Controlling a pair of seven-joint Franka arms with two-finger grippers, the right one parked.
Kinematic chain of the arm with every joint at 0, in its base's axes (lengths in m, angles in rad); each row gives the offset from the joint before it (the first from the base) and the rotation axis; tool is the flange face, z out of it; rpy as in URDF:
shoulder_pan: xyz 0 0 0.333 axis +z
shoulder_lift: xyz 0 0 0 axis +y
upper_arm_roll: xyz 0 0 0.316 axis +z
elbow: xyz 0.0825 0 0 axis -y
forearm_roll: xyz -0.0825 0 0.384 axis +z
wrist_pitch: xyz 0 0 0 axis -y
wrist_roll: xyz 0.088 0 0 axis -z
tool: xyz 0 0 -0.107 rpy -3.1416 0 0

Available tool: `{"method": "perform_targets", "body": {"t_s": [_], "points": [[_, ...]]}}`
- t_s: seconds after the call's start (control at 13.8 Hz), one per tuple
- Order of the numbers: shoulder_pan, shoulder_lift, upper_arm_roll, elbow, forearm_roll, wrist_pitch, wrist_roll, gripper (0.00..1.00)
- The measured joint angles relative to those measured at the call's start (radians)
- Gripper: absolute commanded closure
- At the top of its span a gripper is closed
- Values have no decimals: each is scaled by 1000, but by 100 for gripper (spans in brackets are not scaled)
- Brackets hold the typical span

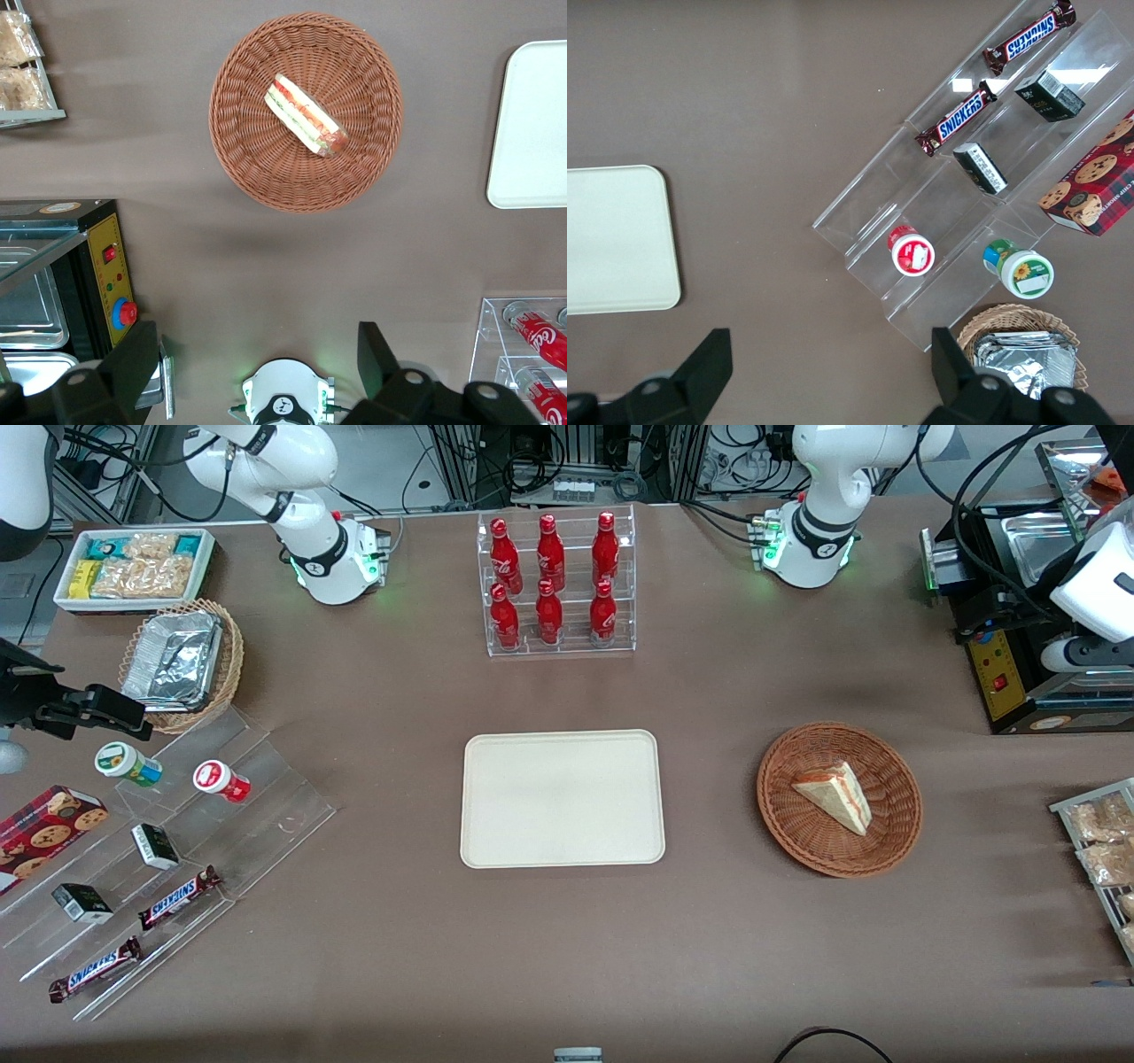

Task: Place sandwich from basket to tray
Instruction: 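Move the left gripper over the wicker basket above the wrapped sandwich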

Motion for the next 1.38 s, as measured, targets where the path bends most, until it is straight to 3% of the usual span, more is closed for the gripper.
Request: {"method": "perform_targets", "body": {"t_s": [0.65,1.38], "points": [[1,84,11,-13,0,43,-54,1],[-16,112,3,-335,-1,492,-545,1]]}}
